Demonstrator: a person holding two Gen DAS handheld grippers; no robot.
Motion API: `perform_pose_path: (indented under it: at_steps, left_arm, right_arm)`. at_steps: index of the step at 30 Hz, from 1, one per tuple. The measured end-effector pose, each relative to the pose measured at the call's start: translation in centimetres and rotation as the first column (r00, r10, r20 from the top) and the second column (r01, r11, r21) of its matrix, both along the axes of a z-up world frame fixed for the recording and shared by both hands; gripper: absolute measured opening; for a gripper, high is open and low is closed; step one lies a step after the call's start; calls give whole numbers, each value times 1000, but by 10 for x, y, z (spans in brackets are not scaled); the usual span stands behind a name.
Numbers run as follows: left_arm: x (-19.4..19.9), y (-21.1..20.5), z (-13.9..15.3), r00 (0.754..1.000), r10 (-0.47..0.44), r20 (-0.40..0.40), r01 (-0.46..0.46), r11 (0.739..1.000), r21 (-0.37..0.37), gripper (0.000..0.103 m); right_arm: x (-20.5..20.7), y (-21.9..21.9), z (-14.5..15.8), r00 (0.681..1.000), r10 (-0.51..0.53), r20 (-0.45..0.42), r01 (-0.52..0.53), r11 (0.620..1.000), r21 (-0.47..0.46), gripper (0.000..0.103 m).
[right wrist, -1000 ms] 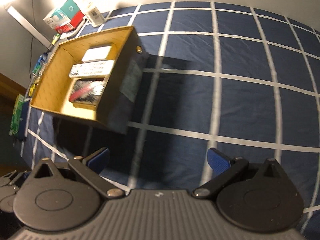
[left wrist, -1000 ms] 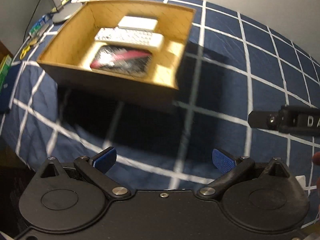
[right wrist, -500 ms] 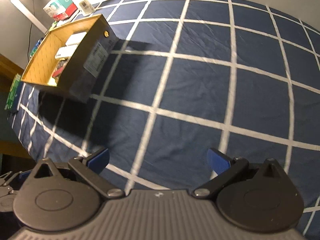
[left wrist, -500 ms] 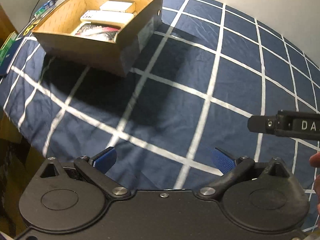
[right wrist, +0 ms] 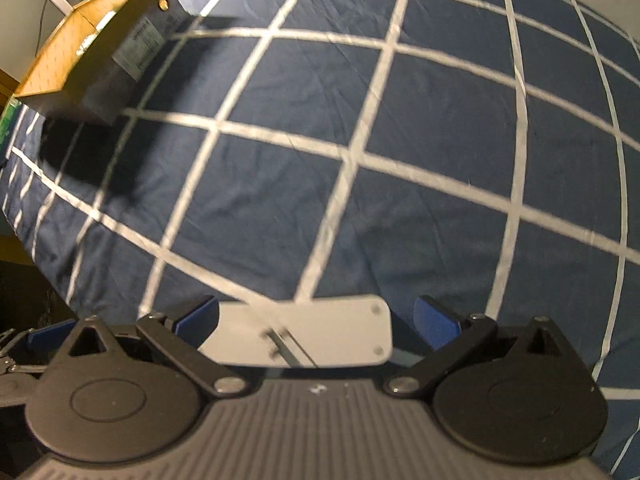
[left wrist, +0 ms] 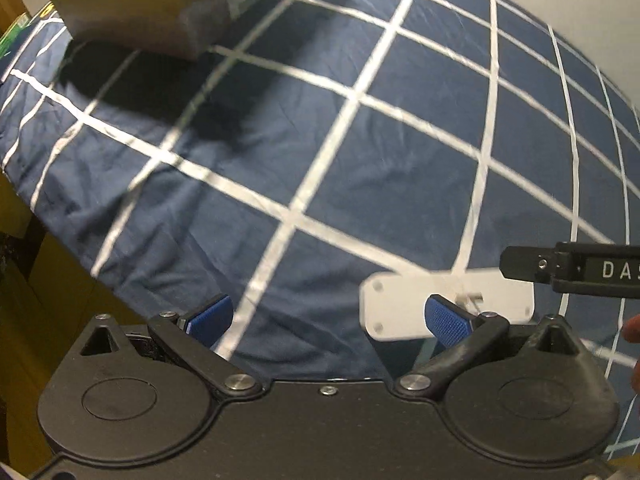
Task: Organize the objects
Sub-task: 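Close both grippers together on the white flat plate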
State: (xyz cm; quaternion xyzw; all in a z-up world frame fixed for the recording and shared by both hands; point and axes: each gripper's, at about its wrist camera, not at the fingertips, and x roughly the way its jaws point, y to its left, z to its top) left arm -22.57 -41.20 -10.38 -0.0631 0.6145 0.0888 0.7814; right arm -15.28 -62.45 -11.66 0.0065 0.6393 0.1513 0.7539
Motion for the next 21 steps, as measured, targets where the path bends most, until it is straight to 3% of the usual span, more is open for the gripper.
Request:
perform_pose_path:
  at_steps: [8, 21]
  left_arm:
    - [-13, -22, -24, 999, -11, -32, 10, 999, -35, 103]
    - [-7, -38, -52, 998, -28, -53, 23, 994, -107, 103]
  right_arm:
    - [-16, -15, -26, 999, -17, -33, 16, 1000, -13, 103]
    - [-9, -11, -49, 997, -34, -68, 32, 999, -29, 103]
